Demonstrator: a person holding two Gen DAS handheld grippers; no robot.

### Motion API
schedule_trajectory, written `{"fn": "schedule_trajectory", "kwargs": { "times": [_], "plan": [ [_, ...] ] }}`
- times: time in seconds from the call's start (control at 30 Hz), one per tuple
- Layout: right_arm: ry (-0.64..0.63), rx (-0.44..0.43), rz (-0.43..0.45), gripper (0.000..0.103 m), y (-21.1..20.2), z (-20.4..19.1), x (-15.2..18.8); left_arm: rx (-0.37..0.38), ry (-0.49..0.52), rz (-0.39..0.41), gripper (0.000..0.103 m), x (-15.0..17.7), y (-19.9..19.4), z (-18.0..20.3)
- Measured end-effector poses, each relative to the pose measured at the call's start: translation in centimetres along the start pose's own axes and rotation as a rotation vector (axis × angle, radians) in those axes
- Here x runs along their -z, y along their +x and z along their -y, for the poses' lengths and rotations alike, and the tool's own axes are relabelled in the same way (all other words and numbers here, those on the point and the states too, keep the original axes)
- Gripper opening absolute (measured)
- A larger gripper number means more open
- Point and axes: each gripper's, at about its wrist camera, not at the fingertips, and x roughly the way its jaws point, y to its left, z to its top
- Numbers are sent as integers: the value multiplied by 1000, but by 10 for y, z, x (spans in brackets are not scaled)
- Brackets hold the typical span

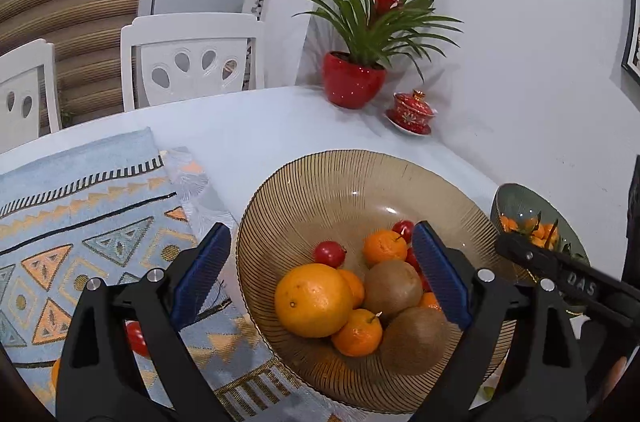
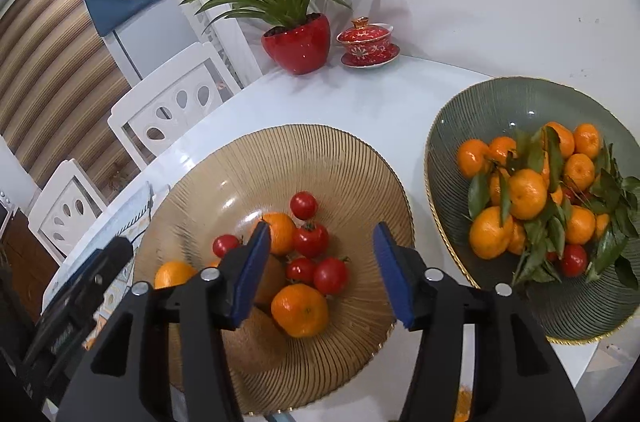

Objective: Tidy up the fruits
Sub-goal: 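Move both open tools back toward the fruit on the tablecloth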

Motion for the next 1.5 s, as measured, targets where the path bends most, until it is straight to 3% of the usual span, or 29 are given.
{"fn": "schedule_trajectory", "kwargs": {
  "times": [0.43, 0.53, 0.7, 0.93, 1.03, 1.13, 1.3, 1.5],
  "plan": [
    [-49, -9, 16, 55, -48, -5, 12, 51, 96, 87, 92, -10, -50, 38],
    [-63, -15, 43, 62, -65, -10, 13, 57, 119, 85, 92, -7, -68, 44],
    [-59, -68, 64, 62, -84, -20, 22, -22, 184, 84, 94, 3, -97, 40],
    [-149, -140, 70, 64, -82, -69, 63, -167, 176, 107, 97, 39, -156, -14],
    [-257, -140, 94, 75, -84, -106, 86, -249, 140, 97, 97, 53, -174, -47],
    [-334, -163, 113, 78, -86, -135, 108, -302, 86, 80, 97, 69, -187, -83],
    [-419, -155, 115, 88, -71, -169, 142, -397, 5, 22, 98, 98, -188, -134],
    [-568, -95, 140, 92, -44, -199, 182, -428, -111, 1, 98, 130, -175, -177]
  ]
}}
